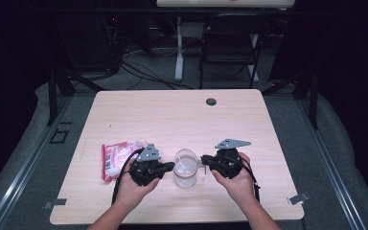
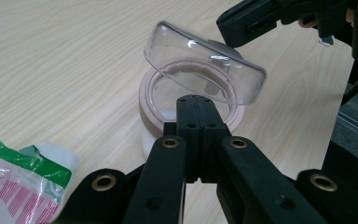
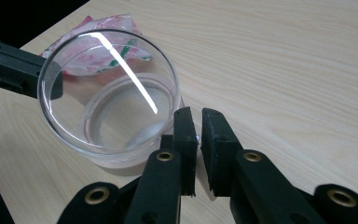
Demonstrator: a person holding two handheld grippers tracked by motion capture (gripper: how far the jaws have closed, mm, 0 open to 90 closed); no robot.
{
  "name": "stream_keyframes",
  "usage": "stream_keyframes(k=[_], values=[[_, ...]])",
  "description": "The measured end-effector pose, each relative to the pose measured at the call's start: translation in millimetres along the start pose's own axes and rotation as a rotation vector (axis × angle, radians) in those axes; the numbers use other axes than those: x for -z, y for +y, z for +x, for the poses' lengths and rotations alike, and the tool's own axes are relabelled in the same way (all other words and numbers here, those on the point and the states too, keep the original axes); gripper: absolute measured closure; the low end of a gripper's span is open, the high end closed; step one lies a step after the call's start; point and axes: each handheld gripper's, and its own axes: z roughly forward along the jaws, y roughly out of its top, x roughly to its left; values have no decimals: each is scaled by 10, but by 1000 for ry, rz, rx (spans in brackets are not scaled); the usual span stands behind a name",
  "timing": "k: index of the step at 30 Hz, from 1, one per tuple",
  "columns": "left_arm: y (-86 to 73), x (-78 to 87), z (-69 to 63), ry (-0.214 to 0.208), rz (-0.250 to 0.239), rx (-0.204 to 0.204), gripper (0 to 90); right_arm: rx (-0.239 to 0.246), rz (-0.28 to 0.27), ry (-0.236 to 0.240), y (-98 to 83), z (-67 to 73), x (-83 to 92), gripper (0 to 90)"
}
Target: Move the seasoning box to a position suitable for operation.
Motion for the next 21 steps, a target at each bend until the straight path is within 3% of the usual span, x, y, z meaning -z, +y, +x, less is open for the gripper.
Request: stream_keyframes(k=[9,21], values=[[72,3,-25,-2,-8,-5,900,-5,-13,-2,-30,3,13,806],[220,18,-77,-3,-9,-26,900,44,-31,27,-85,110,180,739]])
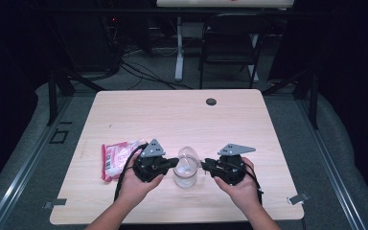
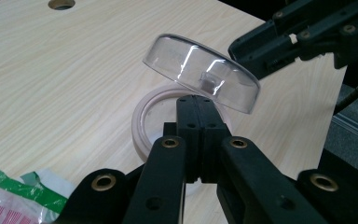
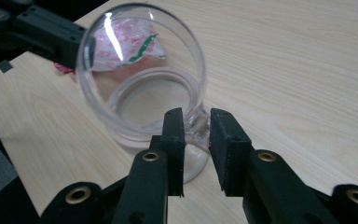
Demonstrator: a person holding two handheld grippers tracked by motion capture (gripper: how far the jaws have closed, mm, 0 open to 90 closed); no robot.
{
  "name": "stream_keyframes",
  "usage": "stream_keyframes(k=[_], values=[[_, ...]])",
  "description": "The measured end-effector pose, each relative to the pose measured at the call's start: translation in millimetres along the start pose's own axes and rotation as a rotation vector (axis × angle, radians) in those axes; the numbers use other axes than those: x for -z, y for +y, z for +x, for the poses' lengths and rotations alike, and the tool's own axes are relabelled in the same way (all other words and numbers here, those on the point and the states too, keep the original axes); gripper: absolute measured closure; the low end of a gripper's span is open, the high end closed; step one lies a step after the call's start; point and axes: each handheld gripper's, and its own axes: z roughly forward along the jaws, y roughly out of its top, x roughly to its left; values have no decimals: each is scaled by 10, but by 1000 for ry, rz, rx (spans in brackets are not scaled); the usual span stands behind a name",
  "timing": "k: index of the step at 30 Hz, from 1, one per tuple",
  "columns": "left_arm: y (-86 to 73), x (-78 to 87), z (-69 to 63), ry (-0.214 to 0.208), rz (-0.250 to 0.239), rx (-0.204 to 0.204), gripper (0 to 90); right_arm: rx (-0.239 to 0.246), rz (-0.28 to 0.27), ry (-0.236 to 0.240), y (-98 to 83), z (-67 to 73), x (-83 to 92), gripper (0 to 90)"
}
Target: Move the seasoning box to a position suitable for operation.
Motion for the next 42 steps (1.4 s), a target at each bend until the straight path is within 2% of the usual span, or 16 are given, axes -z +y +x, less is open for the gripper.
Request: stream_keyframes(k=[2,4,8,12,20,24,30,39,42], values=[[27,-13,-13,5,-9,-3,900,14,-1,9,-2,31,37,711],[61,-16,-22,1,3,-9,897,28,-10,19,-3,90,82,672],[90,-33,-37,6,-10,-4,883,55,-16,15,2,160,109,639],[136,-36,-40,-2,-1,-12,859,91,-27,8,29,245,127,568],[209,-60,-57,-15,-17,-8,790,93,-32,6,66,293,84,486],[216,-73,-57,-18,-17,-6,757,100,-39,-22,87,309,65,496],[191,-75,-24,-2,-17,-1,721,93,-41,-20,94,300,49,525],[58,-123,89,40,-8,21,677,96,-53,-32,88,305,76,572],[10,-161,123,40,2,32,657,94,-57,-31,91,298,88,580]])
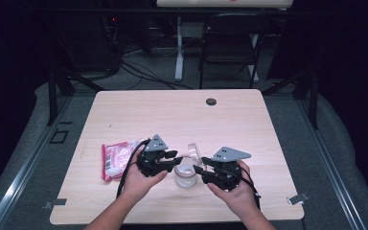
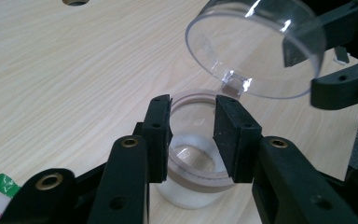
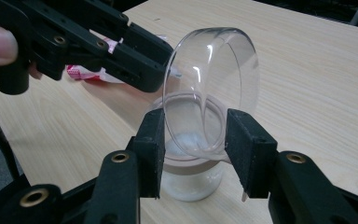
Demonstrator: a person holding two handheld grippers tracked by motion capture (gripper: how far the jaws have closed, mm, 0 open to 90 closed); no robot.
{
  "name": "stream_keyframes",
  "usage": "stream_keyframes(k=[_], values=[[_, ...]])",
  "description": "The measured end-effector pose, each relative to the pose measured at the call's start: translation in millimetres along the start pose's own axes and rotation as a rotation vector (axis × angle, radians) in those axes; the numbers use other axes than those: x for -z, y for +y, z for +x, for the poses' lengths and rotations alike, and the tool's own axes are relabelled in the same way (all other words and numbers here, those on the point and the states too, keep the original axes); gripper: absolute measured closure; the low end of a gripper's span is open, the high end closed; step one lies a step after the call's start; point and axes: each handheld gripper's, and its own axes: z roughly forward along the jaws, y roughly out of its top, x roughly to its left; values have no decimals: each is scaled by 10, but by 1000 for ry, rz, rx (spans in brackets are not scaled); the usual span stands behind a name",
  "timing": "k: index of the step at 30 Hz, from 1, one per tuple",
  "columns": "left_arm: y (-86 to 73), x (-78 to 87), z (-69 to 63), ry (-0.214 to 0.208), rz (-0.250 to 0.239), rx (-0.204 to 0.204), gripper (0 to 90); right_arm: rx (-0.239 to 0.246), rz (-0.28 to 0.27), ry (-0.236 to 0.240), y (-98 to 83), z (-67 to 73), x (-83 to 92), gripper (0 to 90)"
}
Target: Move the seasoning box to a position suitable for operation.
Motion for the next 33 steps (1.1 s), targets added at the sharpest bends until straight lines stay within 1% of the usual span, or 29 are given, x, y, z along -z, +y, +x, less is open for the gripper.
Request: stream_keyframes(k=[1,3,4,5,6,7,8,9,11,13,15,16,18,19,21,22,24,25,28,29,31,33], values=[[-24,-32,15,7,4,6,648,-2,-3,0,0,0,2,584],[-35,-46,23,13,6,5,629,-2,-7,-1,-1,0,4,587],[-59,-73,47,17,7,17,630,-3,-7,0,-1,0,6,589],[-59,-73,47,17,7,17,626,-1,-6,0,-1,-2,8,590],[-80,-102,68,25,6,23,621,0,-6,0,-1,-4,11,592],[-85,-107,78,20,17,31,621,0,-6,0,-1,-6,14,593],[-85,-107,78,20,17,31,621,-1,-7,0,-2,-8,16,594],[-98,-127,93,26,25,33,621,-1,-8,0,-2,-9,18,596],[-105,-136,95,26,26,38,621,-2,-9,1,-2,-11,21,598],[-122,-160,99,13,37,45,632,-2,-12,-1,-5,-15,30,602],[-127,-168,98,17,37,43,640,-5,-17,-3,-9,-18,34,604],[-129,-170,101,7,44,44,640,-5,-17,-3,-9,-18,34,604],[-139,-181,102,12,42,45,656,-7,-20,-2,-13,-26,46,608],[-141,-182,105,6,51,45,668,-7,-21,-3,-14,-29,50,609],[-153,-201,101,10,51,47,676,-7,-20,-2,-15,-32,55,611],[-162,-211,95,14,59,47,698,-9,-27,-5,-20,-35,63,615],[-164,-211,98,11,67,44,700,-9,-27,-7,-22,-39,70,617],[-171,-217,99,16,63,46,706,-8,-26,-7,-24,-47,80,619],[-183,-217,111,13,60,45,715,-15,-36,-13,-36,-67,105,625],[-181,-212,114,8,66,44,715,-20,-41,-14,-43,-79,117,627],[-180,-212,112,11,66,42,715,-20,-40,-16,-46,-86,126,627],[-180,-212,110,12,66,42,715,-31,-43,-14,-66,-112,135,619]])
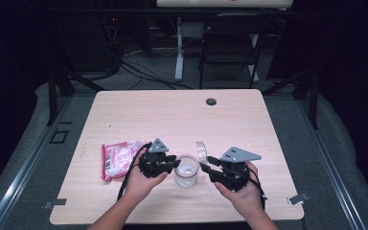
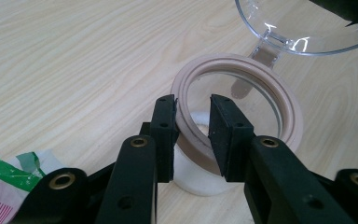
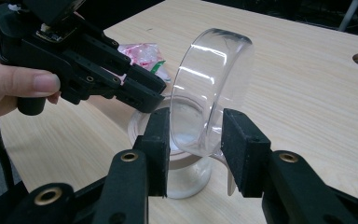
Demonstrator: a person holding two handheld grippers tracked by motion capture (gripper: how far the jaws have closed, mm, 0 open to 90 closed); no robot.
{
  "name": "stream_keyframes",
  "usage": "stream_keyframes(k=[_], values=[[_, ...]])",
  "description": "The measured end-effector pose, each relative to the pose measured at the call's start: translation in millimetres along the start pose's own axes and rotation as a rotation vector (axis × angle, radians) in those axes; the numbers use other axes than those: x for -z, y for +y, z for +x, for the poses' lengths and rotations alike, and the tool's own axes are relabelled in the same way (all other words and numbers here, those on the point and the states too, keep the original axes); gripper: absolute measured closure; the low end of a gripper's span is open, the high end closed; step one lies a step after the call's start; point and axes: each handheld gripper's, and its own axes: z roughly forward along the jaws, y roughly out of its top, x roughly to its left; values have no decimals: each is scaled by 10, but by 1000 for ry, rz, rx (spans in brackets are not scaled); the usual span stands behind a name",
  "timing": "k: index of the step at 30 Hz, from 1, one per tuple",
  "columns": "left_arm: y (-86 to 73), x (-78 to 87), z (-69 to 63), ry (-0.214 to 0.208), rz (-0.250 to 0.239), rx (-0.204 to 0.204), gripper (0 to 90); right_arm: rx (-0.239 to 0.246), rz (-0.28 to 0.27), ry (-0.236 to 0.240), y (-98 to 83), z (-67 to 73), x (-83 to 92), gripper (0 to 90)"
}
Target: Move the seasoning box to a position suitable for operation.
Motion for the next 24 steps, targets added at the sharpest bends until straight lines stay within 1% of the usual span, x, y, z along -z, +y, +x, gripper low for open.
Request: stream_keyframes(k=[2,5,8,9,11,13,15,17,18,21,24], values=[[0,1,0,0,0,0,715,-8,2,-2,-12,-7,-1,617],[1,-4,-9,3,-3,3,707,-20,23,-17,-76,-19,-46,591],[1,-4,-9,3,-3,4,704,-22,27,-22,-98,-18,-80,592],[-1,-9,-13,6,-10,9,704,-22,27,-22,-98,-18,-80,592],[0,-6,-12,5,-11,6,700,-27,21,-32,-100,-22,-95,593],[-1,-6,-8,6,-7,5,697,-29,21,-31,-96,-34,-100,596],[0,-6,-7,3,-7,5,695,-27,19,-36,-95,-42,-105,614],[1,-4,-2,7,-9,1,690,-44,18,-37,-89,-74,-113,638],[1,-4,-2,7,-9,1,684,-44,18,-37,-89,-74,-113,638],[7,-1,9,3,-21,17,671,-54,18,-40,-69,-134,-133,666],[13,-2,23,6,-20,19,670,-62,15,-38,-57,-171,-153,680]])
